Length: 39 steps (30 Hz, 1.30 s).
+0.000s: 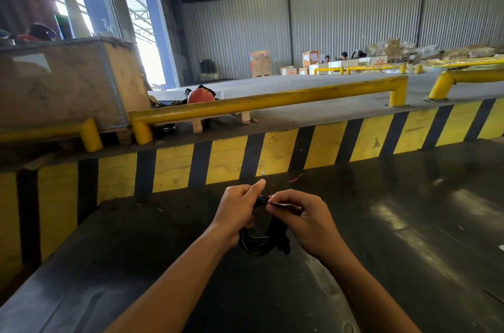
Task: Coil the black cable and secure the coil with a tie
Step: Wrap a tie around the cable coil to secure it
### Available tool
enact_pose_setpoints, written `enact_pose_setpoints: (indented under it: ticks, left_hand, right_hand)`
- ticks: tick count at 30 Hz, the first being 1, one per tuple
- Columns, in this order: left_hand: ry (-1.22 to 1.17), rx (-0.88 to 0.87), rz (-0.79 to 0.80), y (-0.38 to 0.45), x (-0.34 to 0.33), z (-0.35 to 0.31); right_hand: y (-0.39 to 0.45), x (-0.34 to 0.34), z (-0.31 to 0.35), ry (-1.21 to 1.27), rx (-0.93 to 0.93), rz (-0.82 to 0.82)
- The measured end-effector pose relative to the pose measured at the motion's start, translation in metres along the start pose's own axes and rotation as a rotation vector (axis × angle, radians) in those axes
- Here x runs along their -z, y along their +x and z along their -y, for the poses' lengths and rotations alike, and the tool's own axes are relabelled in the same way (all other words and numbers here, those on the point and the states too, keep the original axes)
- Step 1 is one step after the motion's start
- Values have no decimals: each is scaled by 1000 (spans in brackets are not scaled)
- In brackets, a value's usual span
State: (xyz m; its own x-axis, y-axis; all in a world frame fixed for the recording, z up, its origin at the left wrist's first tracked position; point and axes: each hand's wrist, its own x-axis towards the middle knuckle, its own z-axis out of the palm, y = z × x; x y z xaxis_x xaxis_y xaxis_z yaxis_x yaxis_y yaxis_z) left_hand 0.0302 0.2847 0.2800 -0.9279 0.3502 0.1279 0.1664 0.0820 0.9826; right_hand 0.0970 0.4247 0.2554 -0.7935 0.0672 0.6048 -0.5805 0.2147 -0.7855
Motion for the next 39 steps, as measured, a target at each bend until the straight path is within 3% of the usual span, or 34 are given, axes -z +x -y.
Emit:
enact_pose_setpoints:
  ticks: [3, 9, 12, 16, 22, 28, 32, 39]
  left_hand:
    - [-17, -7, 23, 0, -1, 2]
    - [-170, -61, 263, -9, 5, 13]
    - [-175, -62, 194, -11, 0, 20]
    - [-75, -196, 87, -11, -2, 19]
    - [46, -349, 181, -17, 1, 14]
    - [64, -385, 226, -16, -9, 6]
    - [74, -330, 200, -12, -10, 5]
    - [69, -273, 242, -14, -15, 5]
  right_hand:
    - [1, -1, -4, -70, 28, -81]
    - [3, 17, -15, 33, 37, -319]
    - [4, 18, -16, 87, 15, -293]
    - [1, 22, -13, 182, -60, -236]
    - [21, 49, -7, -98, -49, -346]
    - [32, 48, -4, -373, -104, 47]
    - [33, 51, -3, -40, -254, 167]
    - [27, 49, -11, 266, -460, 278]
